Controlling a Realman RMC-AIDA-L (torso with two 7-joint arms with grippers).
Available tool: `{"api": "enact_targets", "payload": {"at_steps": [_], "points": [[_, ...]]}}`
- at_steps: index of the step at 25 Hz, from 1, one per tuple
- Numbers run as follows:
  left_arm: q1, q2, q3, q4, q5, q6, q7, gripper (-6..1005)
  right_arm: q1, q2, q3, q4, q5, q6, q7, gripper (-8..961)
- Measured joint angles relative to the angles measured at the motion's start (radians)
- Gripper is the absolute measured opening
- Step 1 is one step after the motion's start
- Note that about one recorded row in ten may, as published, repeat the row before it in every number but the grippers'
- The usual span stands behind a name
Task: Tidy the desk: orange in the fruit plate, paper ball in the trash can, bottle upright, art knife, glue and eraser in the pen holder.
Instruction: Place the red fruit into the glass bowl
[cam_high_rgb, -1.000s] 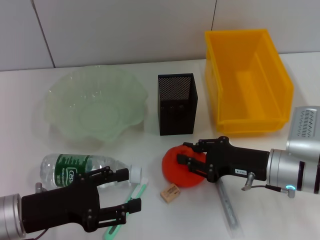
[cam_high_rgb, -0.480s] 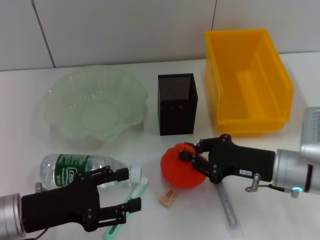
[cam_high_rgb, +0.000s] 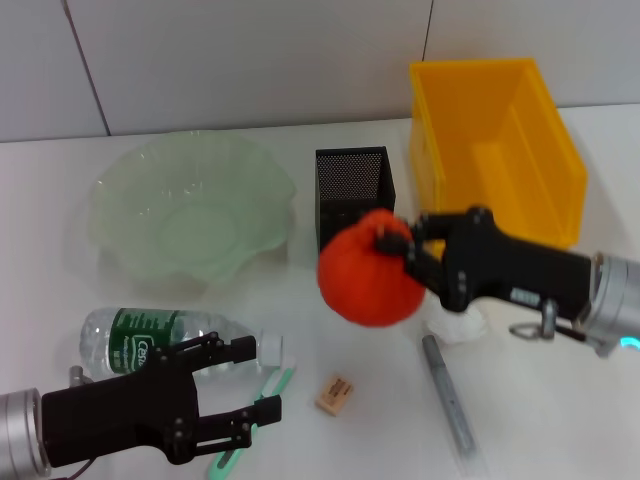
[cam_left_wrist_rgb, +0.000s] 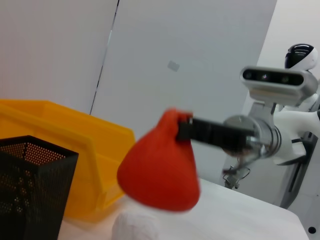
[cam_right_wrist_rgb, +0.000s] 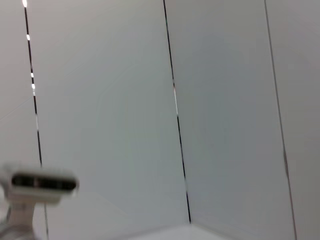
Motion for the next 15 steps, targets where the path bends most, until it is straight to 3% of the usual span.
{"api": "enact_targets", "payload": {"at_steps": [7,12,15], "points": [[-0.007,0.000,0.004,-0.010,0.000,0.000,0.003,783,0.121,0.002,-0.039,-0.003,0.146,0.029,0.043,91],[-0.006,0.000,0.003,-0.010,0.000,0.000,0.003,783,0.214,-0.002,-0.253,0.010,0.352,0.195,0.075,87],[-0.004,0.000,0.002,-0.010,0.000,0.001,0.004,783,0.259,-0.003,-0.441,0.050,0.490,0.346,0.080,86]]}}
